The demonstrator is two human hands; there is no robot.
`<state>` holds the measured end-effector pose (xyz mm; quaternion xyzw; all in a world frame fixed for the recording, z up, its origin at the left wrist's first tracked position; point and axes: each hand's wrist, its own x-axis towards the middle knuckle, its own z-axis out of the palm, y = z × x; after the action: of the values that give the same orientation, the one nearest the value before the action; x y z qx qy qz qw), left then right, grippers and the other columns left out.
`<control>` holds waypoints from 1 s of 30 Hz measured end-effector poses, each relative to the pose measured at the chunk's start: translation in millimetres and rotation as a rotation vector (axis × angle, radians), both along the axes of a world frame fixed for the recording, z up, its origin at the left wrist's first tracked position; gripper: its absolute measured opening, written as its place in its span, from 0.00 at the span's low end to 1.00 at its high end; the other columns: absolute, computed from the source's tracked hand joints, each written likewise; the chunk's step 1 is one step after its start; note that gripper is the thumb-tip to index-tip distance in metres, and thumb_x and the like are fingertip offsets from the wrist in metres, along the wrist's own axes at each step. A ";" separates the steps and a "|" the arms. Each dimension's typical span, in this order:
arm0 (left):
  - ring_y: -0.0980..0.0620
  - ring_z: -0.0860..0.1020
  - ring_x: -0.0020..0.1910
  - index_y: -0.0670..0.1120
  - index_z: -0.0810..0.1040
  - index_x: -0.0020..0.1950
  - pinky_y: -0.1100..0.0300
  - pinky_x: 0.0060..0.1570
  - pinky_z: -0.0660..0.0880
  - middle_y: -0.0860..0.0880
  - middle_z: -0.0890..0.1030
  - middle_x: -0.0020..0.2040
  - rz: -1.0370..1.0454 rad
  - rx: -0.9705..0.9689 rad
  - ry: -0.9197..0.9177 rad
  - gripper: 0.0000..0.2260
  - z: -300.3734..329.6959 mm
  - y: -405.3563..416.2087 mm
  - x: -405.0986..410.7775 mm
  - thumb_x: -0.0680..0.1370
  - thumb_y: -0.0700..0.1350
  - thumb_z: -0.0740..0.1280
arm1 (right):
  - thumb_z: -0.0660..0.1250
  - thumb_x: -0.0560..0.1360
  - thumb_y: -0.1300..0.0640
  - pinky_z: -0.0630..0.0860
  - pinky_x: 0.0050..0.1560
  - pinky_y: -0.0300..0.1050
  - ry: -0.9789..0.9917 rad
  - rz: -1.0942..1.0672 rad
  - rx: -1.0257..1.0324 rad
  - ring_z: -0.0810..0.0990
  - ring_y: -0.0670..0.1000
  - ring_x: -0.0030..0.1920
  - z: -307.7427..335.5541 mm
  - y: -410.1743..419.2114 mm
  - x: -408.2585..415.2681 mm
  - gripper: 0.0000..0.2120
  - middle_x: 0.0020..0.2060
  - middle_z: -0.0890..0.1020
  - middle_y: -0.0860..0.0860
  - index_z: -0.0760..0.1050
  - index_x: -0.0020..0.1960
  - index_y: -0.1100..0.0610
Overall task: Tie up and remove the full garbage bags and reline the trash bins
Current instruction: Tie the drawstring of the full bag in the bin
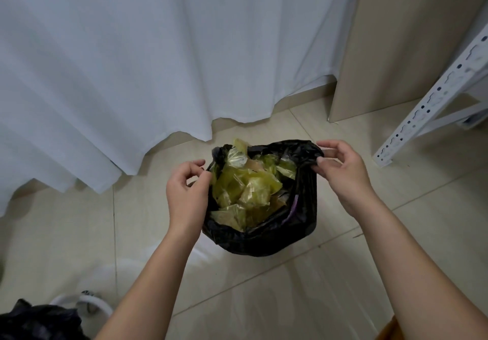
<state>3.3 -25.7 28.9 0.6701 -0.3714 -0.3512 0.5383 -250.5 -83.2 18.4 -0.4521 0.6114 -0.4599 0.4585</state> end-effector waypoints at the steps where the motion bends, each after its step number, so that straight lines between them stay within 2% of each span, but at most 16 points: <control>1: 0.59 0.79 0.48 0.46 0.72 0.30 0.59 0.43 0.73 0.52 0.82 0.51 -0.043 0.013 0.079 0.06 -0.7 1.0 -0.2 0.67 0.43 0.64 | 0.66 0.78 0.61 0.81 0.52 0.46 0.065 0.037 0.049 0.83 0.51 0.51 -0.2 1.7 -0.5 0.10 0.50 0.78 0.49 0.75 0.55 0.48; 2: 0.58 0.80 0.48 0.45 0.72 0.31 0.59 0.44 0.74 0.51 0.83 0.50 -0.095 0.032 0.135 0.06 -0.1 1.3 -0.1 0.67 0.45 0.64 | 0.68 0.77 0.57 0.80 0.54 0.50 0.157 0.071 0.112 0.81 0.52 0.53 1.0 4.0 -1.4 0.12 0.54 0.77 0.49 0.73 0.58 0.48; 4: 0.54 0.80 0.45 0.39 0.74 0.38 0.57 0.44 0.73 0.50 0.83 0.47 -0.176 0.082 0.164 0.14 0.9 0.1 1.2 0.67 0.51 0.66 | 0.70 0.75 0.47 0.80 0.54 0.54 0.312 0.134 0.243 0.78 0.53 0.56 7.0 9.3 -3.9 0.22 0.61 0.75 0.52 0.67 0.64 0.50; 5: 0.52 0.79 0.44 0.38 0.74 0.40 0.56 0.44 0.73 0.48 0.82 0.45 -0.178 0.115 0.159 0.18 1.8 -1.5 1.4 0.67 0.54 0.68 | 0.71 0.73 0.44 0.81 0.51 0.53 0.347 0.169 0.309 0.78 0.53 0.56 10.7 11.6 -4.9 0.27 0.62 0.74 0.53 0.64 0.66 0.51; 7: 0.51 0.77 0.42 0.42 0.76 0.43 0.54 0.43 0.73 0.47 0.80 0.44 -0.133 0.183 0.111 0.18 2.1 -6.0 2.6 0.71 0.57 0.70 | 0.72 0.71 0.41 0.83 0.43 0.49 0.371 0.265 0.435 0.82 0.52 0.49 19.3 17.1 -6.7 0.34 0.57 0.75 0.53 0.57 0.68 0.49; 10: 0.49 0.82 0.45 0.44 0.78 0.52 0.52 0.47 0.80 0.46 0.82 0.49 -0.131 0.293 0.096 0.14 1.0 -12.5 5.5 0.75 0.53 0.71 | 0.76 0.69 0.44 0.83 0.37 0.47 0.378 0.411 0.591 0.86 0.54 0.39 26.7 24.7 -6.2 0.42 0.53 0.76 0.55 0.51 0.71 0.44; 12: 0.49 0.84 0.44 0.43 0.78 0.57 0.55 0.42 0.81 0.45 0.83 0.49 -0.187 0.351 0.163 0.13 1.0 -14.7 6.7 0.76 0.47 0.71 | 0.77 0.69 0.51 0.84 0.38 0.50 0.357 0.472 0.618 0.86 0.56 0.38 25.0 30.0 -2.5 0.45 0.55 0.77 0.59 0.49 0.73 0.43; 14: 0.50 0.84 0.38 0.42 0.79 0.58 0.59 0.35 0.79 0.44 0.84 0.46 -0.221 0.359 0.199 0.09 3.3 -14.8 7.0 0.78 0.40 0.68 | 0.77 0.70 0.56 0.84 0.40 0.53 0.384 0.524 0.590 0.86 0.57 0.40 19.1 35.6 3.3 0.43 0.58 0.76 0.58 0.51 0.74 0.42; 16: 0.50 0.83 0.34 0.43 0.79 0.57 0.60 0.32 0.78 0.43 0.84 0.42 -0.223 0.351 0.245 0.11 6.1 -13.3 6.0 0.77 0.33 0.63 | 0.75 0.71 0.59 0.84 0.41 0.53 0.435 0.546 0.550 0.85 0.58 0.44 8.2 40.2 10.2 0.40 0.60 0.73 0.56 0.57 0.74 0.46; 18: 0.49 0.82 0.31 0.43 0.80 0.55 0.61 0.28 0.77 0.43 0.83 0.39 -0.214 0.361 0.299 0.16 8.1 -12.6 6.2 0.76 0.28 0.59 | 0.73 0.72 0.63 0.84 0.42 0.51 0.518 0.493 0.477 0.82 0.58 0.50 -4.3 41.1 13.9 0.34 0.63 0.71 0.55 0.63 0.73 0.51; 20: 0.50 0.80 0.28 0.43 0.79 0.52 0.63 0.26 0.74 0.44 0.82 0.35 -0.218 0.395 0.316 0.17 10.1 -11.8 9.4 0.73 0.27 0.57 | 0.69 0.72 0.67 0.82 0.46 0.46 0.601 0.380 0.339 0.79 0.57 0.54 -11.4 38.1 13.8 0.28 0.64 0.73 0.54 0.70 0.70 0.53; 23: 0.49 0.69 0.29 0.42 0.73 0.44 0.61 0.30 0.63 0.44 0.74 0.37 -0.210 0.473 0.309 0.13 14.4 -5.9 15.3 0.63 0.32 0.58 | 0.61 0.71 0.73 0.77 0.44 0.35 0.501 0.172 0.116 0.79 0.53 0.53 -9.8 33.4 9.9 0.25 0.59 0.78 0.51 0.78 0.60 0.50; 25: 0.48 0.68 0.29 0.43 0.70 0.38 0.59 0.31 0.63 0.44 0.70 0.36 -0.183 0.512 0.374 0.11 17.9 -1.3 18.7 0.57 0.39 0.59 | 0.59 0.73 0.73 0.76 0.38 0.34 0.401 0.127 0.043 0.80 0.52 0.47 -7.6 30.7 8.0 0.25 0.56 0.78 0.49 0.76 0.57 0.46; 27: 0.47 0.73 0.25 0.44 0.71 0.35 0.60 0.31 0.68 0.45 0.71 0.31 -0.153 0.537 0.412 0.04 20.1 -1.0 20.7 0.64 0.44 0.61 | 0.63 0.76 0.67 0.74 0.36 0.37 0.352 0.154 0.056 0.80 0.51 0.48 -6.8 28.0 7.7 0.21 0.56 0.77 0.48 0.73 0.59 0.43; 28: 0.47 0.74 0.24 0.45 0.71 0.36 0.60 0.31 0.68 0.46 0.72 0.30 -0.125 0.547 0.393 0.06 18.6 -2.7 22.6 0.69 0.47 0.61 | 0.66 0.76 0.63 0.75 0.37 0.39 0.336 0.170 0.091 0.80 0.51 0.50 -5.8 27.6 8.5 0.20 0.56 0.77 0.48 0.70 0.62 0.43; 30: 0.49 0.72 0.25 0.45 0.73 0.38 0.60 0.30 0.69 0.47 0.72 0.32 -0.065 0.549 0.272 0.12 13.9 -7.9 25.4 0.75 0.53 0.64 | 0.71 0.74 0.56 0.77 0.42 0.44 0.371 0.204 0.171 0.79 0.53 0.54 -1.2 27.9 9.6 0.28 0.57 0.75 0.48 0.63 0.69 0.45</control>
<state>28.8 -33.7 42.9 0.7251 -0.2084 -0.5418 0.3704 -240.9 -55.3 17.2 -0.5478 0.6731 -0.2668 0.4191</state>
